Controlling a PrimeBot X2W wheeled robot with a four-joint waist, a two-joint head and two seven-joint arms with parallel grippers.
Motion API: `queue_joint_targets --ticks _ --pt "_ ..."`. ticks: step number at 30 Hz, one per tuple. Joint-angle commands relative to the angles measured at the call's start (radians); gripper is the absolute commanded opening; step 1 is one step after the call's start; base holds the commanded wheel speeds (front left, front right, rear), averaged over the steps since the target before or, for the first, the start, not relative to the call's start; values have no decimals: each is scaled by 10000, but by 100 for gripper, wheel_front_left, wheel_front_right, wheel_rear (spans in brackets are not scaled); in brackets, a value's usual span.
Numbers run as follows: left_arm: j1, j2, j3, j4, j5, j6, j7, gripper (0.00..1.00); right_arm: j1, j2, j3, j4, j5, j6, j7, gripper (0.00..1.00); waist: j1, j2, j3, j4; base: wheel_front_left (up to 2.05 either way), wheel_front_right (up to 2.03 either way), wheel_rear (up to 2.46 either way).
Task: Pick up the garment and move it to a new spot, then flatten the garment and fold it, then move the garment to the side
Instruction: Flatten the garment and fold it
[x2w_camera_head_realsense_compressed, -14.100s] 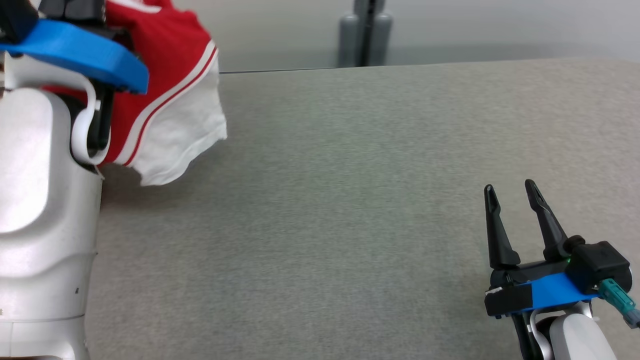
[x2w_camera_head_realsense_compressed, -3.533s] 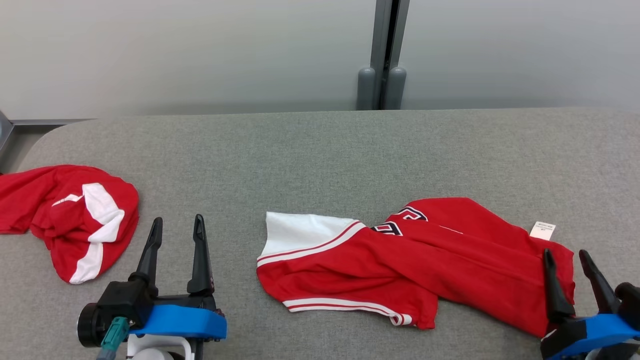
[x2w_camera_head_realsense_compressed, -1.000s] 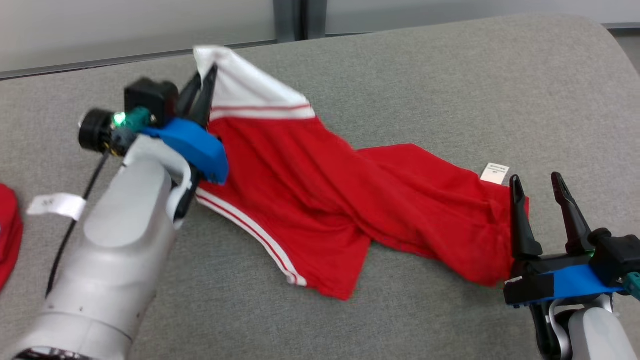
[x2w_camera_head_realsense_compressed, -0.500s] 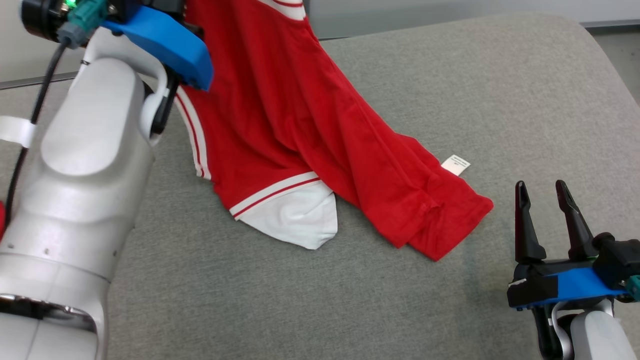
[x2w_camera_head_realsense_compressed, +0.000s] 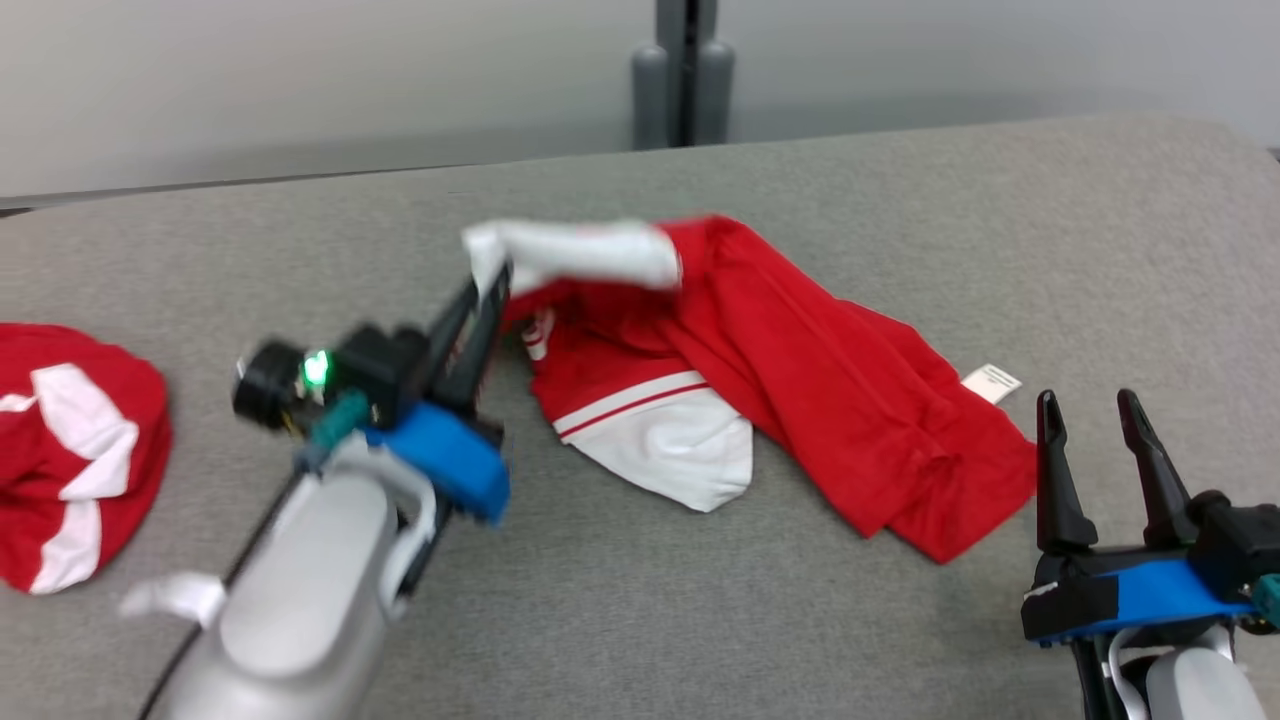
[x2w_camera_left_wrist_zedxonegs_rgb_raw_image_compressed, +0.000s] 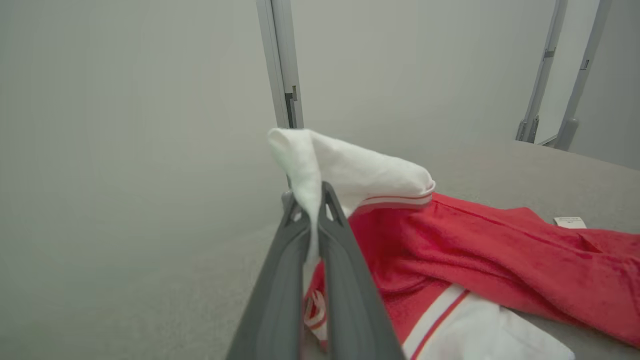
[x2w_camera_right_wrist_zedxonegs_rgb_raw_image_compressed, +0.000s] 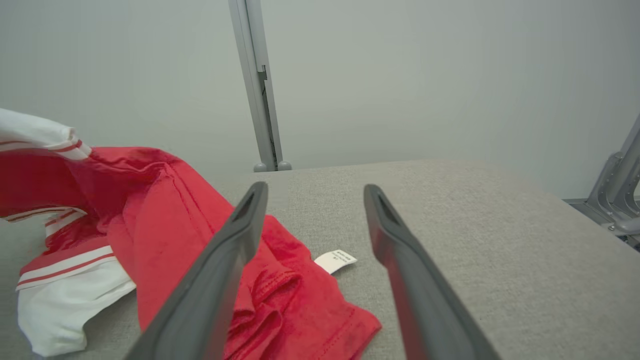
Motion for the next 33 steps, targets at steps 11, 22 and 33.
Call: queue_joint_targets --ticks 11,22,33 --pt "3619 90 -530 -1400 173 349 -48 0 419 -6 -6 159 -99 1 -29 100 1 0 -535 932 0 0 0" --pt "5498 241 -473 -1931 186 505 -49 0 804 -8 -32 186 -2 1 66 100 1 0 -979 1377 0 0 0" --pt "6381 233 -179 -2553 263 684 -49 100 971 -8 -70 32 34 1 157 100 1 0 -1143 1465 0 0 0"
